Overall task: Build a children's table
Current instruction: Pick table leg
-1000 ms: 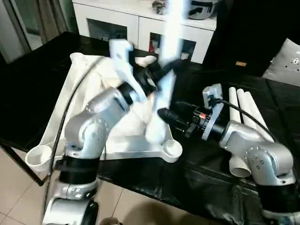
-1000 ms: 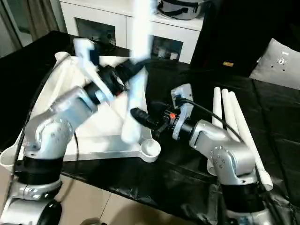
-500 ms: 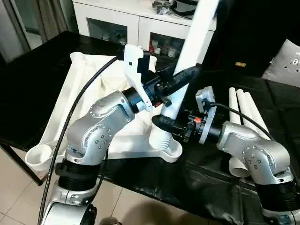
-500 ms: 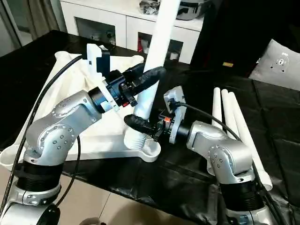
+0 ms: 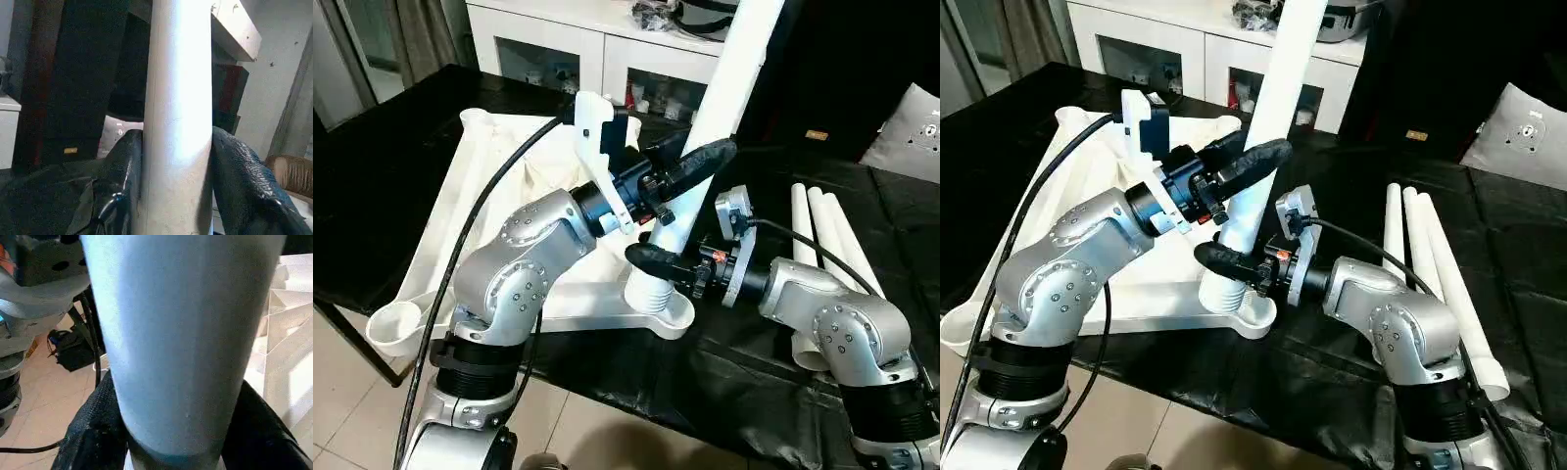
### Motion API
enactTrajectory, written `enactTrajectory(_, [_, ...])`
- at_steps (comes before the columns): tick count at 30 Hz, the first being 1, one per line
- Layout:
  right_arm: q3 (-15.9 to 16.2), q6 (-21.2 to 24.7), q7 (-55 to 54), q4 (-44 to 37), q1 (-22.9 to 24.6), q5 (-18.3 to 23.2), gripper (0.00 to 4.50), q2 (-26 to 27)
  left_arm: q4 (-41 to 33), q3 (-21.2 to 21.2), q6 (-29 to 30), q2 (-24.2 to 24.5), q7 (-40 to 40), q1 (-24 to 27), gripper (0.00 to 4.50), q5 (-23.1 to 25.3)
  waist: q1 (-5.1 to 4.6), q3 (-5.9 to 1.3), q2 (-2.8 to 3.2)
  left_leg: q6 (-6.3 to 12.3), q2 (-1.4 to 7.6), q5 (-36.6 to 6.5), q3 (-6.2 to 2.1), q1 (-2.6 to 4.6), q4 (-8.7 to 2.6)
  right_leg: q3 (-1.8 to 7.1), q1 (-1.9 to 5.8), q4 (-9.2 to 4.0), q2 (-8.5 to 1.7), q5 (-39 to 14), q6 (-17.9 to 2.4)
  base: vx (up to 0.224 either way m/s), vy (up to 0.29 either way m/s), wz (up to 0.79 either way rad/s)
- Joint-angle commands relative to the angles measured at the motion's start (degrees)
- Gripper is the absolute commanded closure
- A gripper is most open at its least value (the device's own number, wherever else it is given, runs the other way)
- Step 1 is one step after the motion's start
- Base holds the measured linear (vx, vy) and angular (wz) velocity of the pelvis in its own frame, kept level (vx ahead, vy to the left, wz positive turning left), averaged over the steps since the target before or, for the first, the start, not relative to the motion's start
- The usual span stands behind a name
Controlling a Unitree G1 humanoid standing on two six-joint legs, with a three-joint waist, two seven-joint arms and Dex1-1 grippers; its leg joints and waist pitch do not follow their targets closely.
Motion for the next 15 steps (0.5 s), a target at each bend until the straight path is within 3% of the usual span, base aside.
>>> enactTrajectory(1, [-1.3,0.5,-0.1,0.3,0.3,1.2,2.54,-0.3,-2.2,-1.3,-0.2,-0.1,-1.9,-0.1,2.73,-0.7,-0.11,-4.01,-0.14,-1.38,2.33,-5.6,0.04,0.06,-4.06,2.50,3.38,-4.33,-4.29,-12.0,-6.8,0.000,0.000,0.00])
enactTrajectory(12, [-1.1,-0.2,-0.1,0.1,0.7,0.2,2.55,-0.2,-1.6,-1.1,1.1,0.0,-1.4,-0.7,2.75,-0.8,-0.08,-4.05,0.10,-1.59,2.33,-5.7,-0.01,0.05,-4.07,2.50,3.46,-4.25,-4.30,-11.5,-7.1,0.000,0.000,0.00])
enactTrajectory(15, [-0.4,-1.1,-0.8,0.5,0.8,-1.2,2.55,0.0,-1.9,-0.7,3.0,-0.7,-1.3,-0.9,2.05,-2.9,-0.11,-4.06,0.13,-1.71,2.28,-5.6,0.04,0.10,-4.01,2.50,3.42,-4.23,-4.26,-11.0,-7.3,0.000,0.000,0.00])
